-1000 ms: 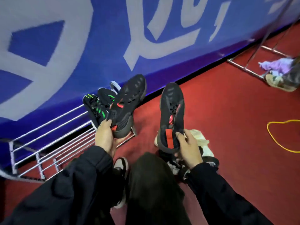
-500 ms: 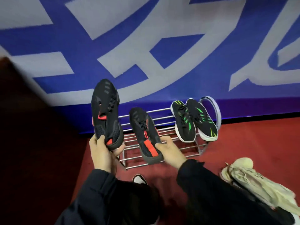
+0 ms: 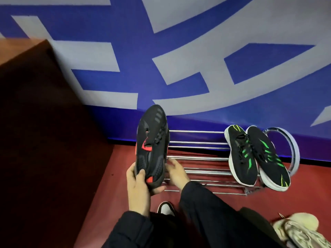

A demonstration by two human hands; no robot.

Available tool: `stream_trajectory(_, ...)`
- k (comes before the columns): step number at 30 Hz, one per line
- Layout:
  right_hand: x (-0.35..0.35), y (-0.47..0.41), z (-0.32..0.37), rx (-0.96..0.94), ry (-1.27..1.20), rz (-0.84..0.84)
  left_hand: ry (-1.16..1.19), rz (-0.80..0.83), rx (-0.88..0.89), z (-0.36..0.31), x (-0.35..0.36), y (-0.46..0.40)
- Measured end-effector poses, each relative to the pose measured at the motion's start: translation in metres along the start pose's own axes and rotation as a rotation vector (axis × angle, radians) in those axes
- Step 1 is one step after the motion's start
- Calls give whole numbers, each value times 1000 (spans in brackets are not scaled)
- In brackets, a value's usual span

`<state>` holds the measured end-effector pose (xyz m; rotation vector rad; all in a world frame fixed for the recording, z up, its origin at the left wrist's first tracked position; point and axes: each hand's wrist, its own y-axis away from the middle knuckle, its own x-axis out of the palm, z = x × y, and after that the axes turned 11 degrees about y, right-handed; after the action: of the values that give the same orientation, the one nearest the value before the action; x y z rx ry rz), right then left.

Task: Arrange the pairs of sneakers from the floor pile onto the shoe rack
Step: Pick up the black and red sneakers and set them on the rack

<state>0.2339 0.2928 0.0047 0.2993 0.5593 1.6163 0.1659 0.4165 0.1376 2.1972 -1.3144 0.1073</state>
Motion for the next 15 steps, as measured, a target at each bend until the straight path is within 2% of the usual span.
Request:
stream_trajectory(3, -26, 55, 39, 45, -116, -104, -17, 68, -60, 10, 18, 5)
stream_trajectory(6, -54, 96, 56, -37, -234, 22, -52, 151, -106, 20, 36, 6)
stream_trajectory(8, -66, 113, 65, -124, -149, 63, -62, 191, -131, 24, 49, 10)
stream_trajectory(10, -72, 118, 63, -176, -106, 25, -101, 265, -149, 27, 59, 15)
stream_trajectory(13, -81, 124, 55, -166, -52, -23, -192, 370, -208, 34, 60, 16)
stream_trajectory(15, -88, 122, 42, -141, -37, -89, -446, 363, -135, 40, 52, 2)
